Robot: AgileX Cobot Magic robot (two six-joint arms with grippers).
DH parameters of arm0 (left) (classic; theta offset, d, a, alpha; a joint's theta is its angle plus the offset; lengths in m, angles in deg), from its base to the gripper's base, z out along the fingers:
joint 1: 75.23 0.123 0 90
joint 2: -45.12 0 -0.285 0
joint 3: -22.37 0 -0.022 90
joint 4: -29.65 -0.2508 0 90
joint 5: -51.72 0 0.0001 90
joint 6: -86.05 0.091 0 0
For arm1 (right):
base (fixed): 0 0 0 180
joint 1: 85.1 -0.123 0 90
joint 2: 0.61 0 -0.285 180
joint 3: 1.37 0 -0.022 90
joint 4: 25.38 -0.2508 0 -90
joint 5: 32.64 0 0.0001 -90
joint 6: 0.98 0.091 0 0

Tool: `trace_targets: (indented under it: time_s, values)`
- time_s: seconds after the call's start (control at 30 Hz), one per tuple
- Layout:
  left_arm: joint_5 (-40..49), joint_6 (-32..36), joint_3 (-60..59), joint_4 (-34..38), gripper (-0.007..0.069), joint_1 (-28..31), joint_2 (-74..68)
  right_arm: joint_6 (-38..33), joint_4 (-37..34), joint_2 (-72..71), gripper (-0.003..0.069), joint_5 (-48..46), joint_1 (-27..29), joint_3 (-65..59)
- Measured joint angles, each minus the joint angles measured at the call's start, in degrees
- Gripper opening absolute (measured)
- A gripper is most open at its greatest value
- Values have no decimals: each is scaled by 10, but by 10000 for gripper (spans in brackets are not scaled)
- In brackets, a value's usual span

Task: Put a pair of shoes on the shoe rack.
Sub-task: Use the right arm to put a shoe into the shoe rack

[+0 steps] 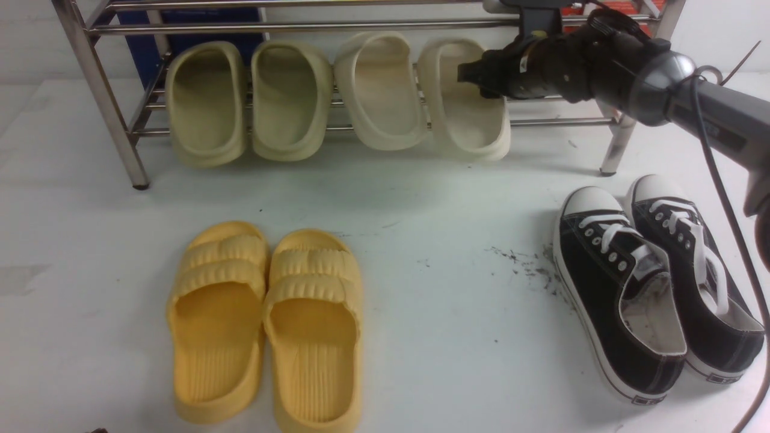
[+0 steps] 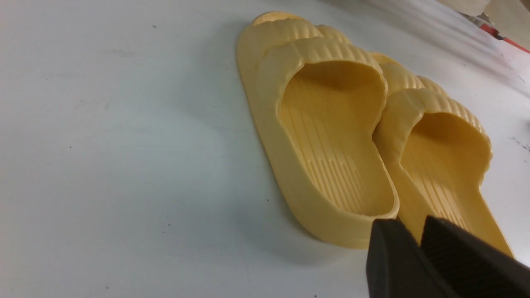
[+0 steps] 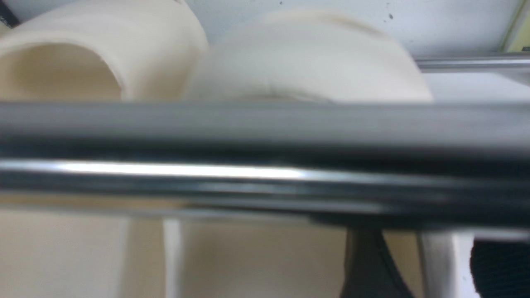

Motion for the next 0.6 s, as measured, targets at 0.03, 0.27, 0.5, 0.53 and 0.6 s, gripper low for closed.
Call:
trace_targets:
  time_s: [0.03,0.27,0.5,0.53,0.6]
  values:
    - [0,0,0,0,120,0,0,0,1,-2,398,-5,0,0]
    - [0,0,0,1,125,0,0,-2,2,-36,397,-61,-2,1]
    - [0,0,0,1,127,0,0,-103,-23,-109,244,-248,-33,1]
    - [0,0,0,1,128,0,0,-142,-42,-127,172,-311,-46,2]
    - [0,0,0,1,131,0,0,-184,-74,-141,65,-396,-58,1]
